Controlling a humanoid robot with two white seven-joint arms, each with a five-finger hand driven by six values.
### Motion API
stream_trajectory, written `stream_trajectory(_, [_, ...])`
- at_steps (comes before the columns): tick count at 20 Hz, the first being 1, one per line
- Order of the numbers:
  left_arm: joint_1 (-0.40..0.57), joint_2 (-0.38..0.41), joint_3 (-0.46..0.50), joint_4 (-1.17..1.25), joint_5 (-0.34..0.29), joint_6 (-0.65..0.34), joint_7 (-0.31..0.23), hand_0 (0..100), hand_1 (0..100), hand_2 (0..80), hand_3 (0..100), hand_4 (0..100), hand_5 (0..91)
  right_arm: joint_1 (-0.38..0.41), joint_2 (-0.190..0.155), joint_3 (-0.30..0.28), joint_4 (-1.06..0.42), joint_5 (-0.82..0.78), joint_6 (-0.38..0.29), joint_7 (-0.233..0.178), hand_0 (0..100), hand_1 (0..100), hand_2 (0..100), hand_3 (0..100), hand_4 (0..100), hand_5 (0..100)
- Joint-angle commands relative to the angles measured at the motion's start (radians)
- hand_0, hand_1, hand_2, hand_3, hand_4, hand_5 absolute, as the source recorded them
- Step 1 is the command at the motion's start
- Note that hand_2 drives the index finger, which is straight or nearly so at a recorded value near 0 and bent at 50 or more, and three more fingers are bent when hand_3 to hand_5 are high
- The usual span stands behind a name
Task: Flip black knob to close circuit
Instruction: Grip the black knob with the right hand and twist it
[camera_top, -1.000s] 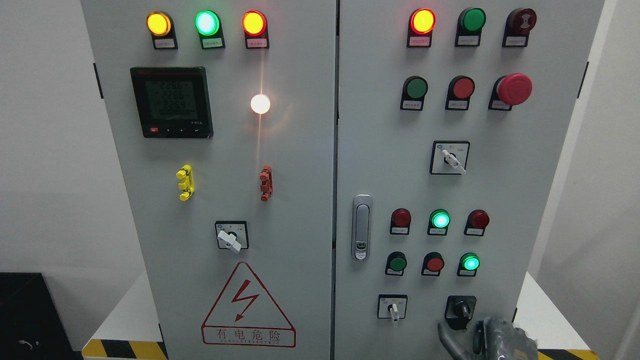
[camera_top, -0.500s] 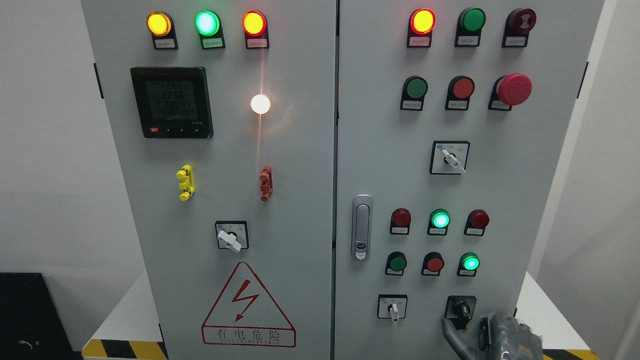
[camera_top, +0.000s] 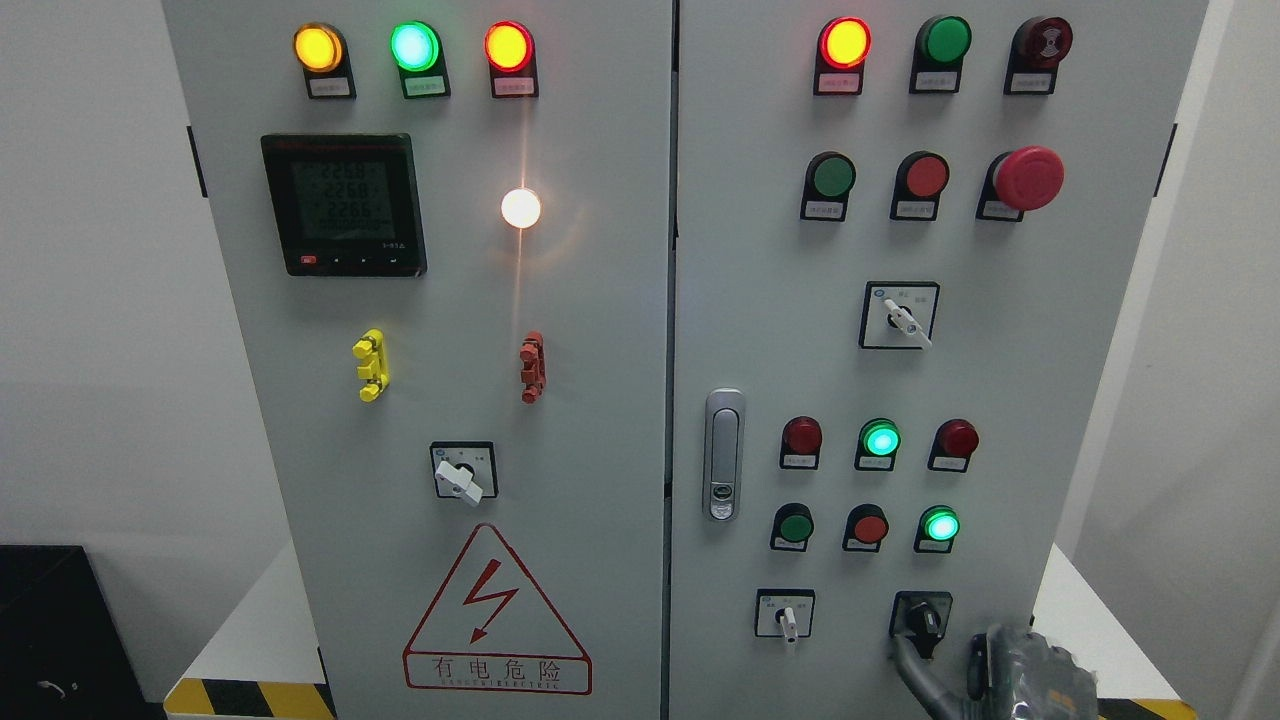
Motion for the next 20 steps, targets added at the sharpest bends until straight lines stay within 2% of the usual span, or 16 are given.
stream_trajectory(1, [0.006, 0.0, 0.0, 0.0, 0.0, 0.0, 0.001, 12, 56, 0.0, 0, 0, 0.0, 0.0, -0.001, -0.019, 0.007, 0.001, 0.0, -0.003, 0, 9, 91, 100, 94, 98])
stream_trajectory(20, [0.006, -0.001, 0.0, 0.0, 0.0, 0.0, 0.001, 12, 56, 0.0, 0, 0, 0.0, 0.001, -0.002, -0.062, -0.004, 0.0, -0.003, -0.005, 0, 9, 91, 100, 94, 98])
